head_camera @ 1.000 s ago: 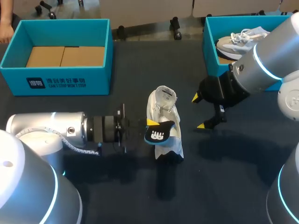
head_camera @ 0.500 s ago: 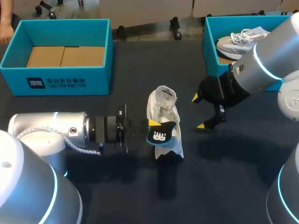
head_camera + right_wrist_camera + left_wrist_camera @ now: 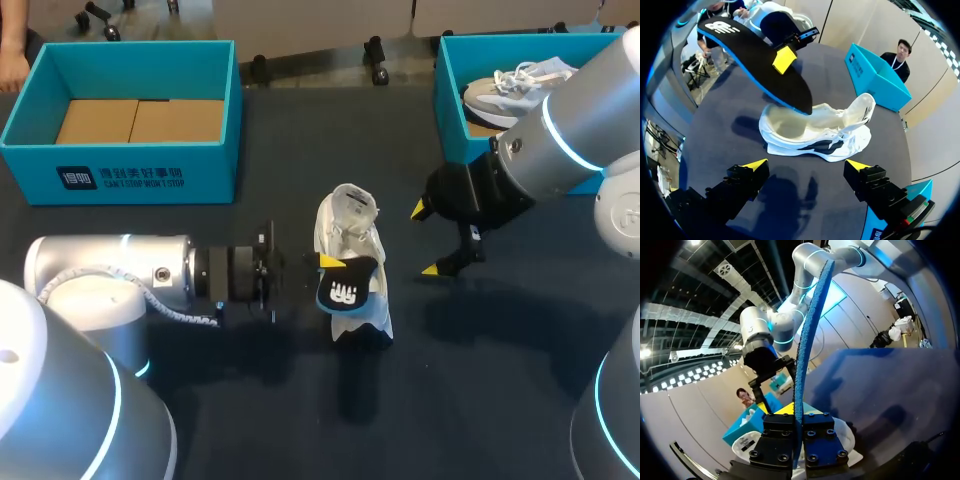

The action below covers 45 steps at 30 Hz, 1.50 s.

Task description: Take the shoe out of the shoebox, open the shoe tongue, remove and reinsert the insole, then place the shoe into the shoebox

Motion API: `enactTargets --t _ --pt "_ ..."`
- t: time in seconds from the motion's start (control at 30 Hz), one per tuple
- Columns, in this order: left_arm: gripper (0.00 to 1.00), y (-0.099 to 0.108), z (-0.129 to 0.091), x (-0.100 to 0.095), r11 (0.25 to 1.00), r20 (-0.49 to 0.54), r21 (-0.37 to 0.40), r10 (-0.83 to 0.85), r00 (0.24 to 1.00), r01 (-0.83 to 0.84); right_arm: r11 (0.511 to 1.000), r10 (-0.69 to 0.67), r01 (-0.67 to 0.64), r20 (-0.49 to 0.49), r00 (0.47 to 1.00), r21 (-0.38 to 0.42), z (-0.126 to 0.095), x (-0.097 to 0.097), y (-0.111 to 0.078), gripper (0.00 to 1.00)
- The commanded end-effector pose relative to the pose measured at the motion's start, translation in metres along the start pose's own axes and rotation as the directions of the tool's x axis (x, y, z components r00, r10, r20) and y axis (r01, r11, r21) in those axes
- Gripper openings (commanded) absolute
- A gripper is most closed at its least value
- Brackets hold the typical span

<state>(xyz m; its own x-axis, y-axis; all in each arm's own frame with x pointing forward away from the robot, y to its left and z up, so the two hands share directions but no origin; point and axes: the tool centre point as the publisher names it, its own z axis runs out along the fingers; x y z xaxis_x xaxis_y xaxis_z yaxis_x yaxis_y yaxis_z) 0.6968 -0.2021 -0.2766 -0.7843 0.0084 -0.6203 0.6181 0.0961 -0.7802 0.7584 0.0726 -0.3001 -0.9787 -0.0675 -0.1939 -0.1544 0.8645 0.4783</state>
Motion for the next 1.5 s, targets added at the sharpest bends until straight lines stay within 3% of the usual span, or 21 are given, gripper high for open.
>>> enactTargets --t 0.03,0.73,1.5 --pt "0.00 0.006 0.004 -0.001 1.000 -0.017 0.000 0.003 1.000 -0.003 1.000 0.000 0.000 0.001 1.000 -0.001 0.000 0.001 0.000 1.00" --pt "0.00 -0.022 0.001 0.003 0.999 -0.030 0.047 -0.010 0.999 0.012 1.000 0.000 0.000 0.001 1.000 -0.001 0.000 0.001 0.000 1.00" --pt "0.00 -0.005 0.018 0.004 1.000 -0.027 0.026 0.004 1.000 -0.004 1.000 0.000 0.000 0.001 1.000 -0.001 0.000 0.001 0.000 1.00"
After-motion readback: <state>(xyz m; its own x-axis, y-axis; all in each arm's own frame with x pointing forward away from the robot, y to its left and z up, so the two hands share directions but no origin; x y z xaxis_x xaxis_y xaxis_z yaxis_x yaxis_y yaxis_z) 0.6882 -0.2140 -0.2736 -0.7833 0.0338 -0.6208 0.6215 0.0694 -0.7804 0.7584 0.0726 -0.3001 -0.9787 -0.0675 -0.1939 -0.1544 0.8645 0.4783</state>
